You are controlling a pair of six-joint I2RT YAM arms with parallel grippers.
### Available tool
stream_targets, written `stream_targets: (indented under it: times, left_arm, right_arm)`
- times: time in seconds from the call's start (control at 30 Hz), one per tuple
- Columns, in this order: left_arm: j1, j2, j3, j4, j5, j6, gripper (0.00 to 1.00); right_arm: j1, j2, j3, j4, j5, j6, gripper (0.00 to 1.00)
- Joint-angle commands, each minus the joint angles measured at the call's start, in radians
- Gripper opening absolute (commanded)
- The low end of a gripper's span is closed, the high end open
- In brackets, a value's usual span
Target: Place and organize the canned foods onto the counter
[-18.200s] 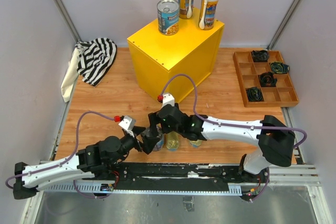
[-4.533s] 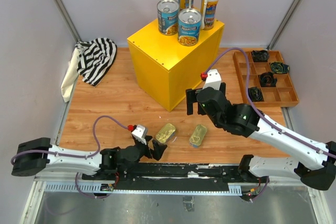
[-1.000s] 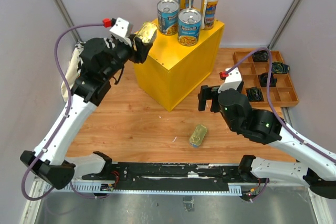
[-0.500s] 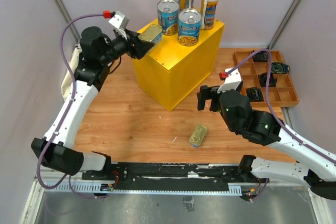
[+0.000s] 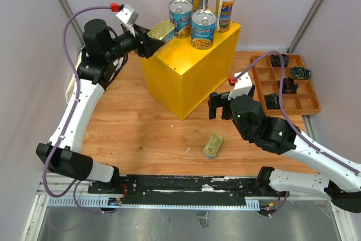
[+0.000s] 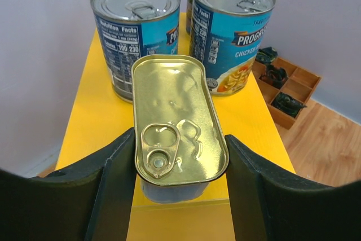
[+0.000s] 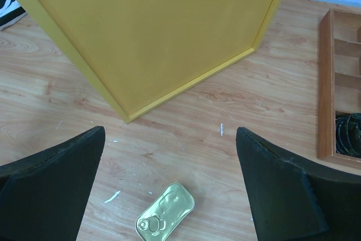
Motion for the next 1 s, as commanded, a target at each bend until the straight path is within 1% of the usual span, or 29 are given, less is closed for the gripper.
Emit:
stream_targets:
  times: [0.0, 0.33, 0.67, 0.97]
  left_arm:
    - [0.022, -0.002, 0.016, 0.007, 0.04, 0.042, 0.0]
    - [0.065, 0.018, -0.01, 0.015, 0.074, 0.04, 0.0]
    - [0.067, 0.041, -0.047, 0.033, 0.06, 0.052, 0.0]
    - [0.068, 0.072, -0.028, 0.004, 0.057, 0.065, 0.0]
  right_arm:
    - [0.019, 0.006, 0.052, -0.007, -0.01, -0.022, 1.0]
    - [0.019, 0.039, 0.1, -0.047, -0.02, -0.026, 1.0]
    - [0.02, 0.074, 0.126, -0.047, -0.03, -0.028, 1.0]
    - [0.018, 0.087, 0.134, -0.048, -0.029, -0.03, 1.0]
